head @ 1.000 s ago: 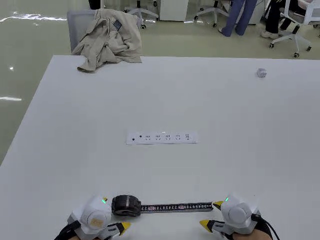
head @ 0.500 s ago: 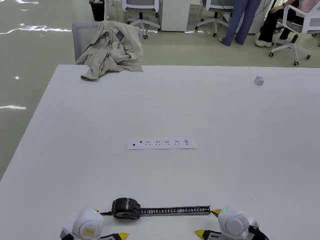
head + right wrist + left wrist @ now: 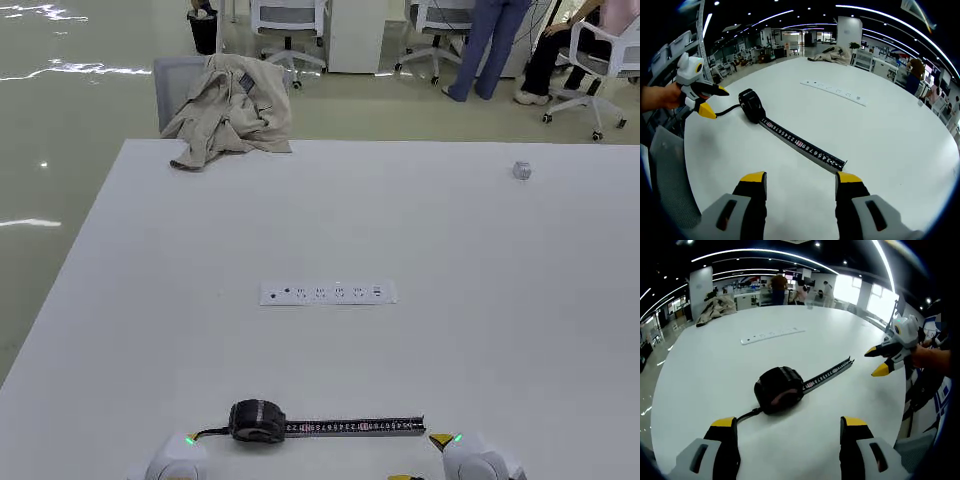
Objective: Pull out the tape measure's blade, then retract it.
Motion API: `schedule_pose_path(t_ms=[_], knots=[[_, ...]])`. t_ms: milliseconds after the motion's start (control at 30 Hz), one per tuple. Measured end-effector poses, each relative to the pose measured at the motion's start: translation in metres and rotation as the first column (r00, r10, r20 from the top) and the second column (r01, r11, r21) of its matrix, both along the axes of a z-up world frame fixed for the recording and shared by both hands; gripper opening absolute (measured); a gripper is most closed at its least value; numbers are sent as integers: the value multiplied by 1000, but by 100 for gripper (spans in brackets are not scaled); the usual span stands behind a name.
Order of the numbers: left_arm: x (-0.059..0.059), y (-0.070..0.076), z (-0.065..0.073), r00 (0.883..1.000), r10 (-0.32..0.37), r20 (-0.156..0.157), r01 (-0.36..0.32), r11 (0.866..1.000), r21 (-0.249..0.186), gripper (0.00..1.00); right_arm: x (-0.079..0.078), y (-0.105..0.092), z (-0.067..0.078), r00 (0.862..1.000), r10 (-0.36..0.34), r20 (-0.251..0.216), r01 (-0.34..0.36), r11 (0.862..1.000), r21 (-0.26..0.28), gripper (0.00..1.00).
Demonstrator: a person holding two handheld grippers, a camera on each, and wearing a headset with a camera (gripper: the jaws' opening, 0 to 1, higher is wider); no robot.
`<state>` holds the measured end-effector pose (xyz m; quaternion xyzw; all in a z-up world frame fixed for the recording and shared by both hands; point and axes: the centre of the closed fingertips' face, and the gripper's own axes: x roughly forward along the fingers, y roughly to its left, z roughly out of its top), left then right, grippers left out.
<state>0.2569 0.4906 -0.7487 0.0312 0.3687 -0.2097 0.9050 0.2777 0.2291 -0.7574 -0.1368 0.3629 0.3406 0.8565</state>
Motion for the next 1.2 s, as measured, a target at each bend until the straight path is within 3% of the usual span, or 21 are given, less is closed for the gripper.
schedule_pose_path(t_ms=[767,1200], knots=[[-31,8,20,994,108,26,-108,994,2,82,-32,4,53,996,-42,81,38,998,44,62],[-45,9,23,986,168,8,-168,986,-4,84,-51,10,73,994,-49,99,43,997,60,69]])
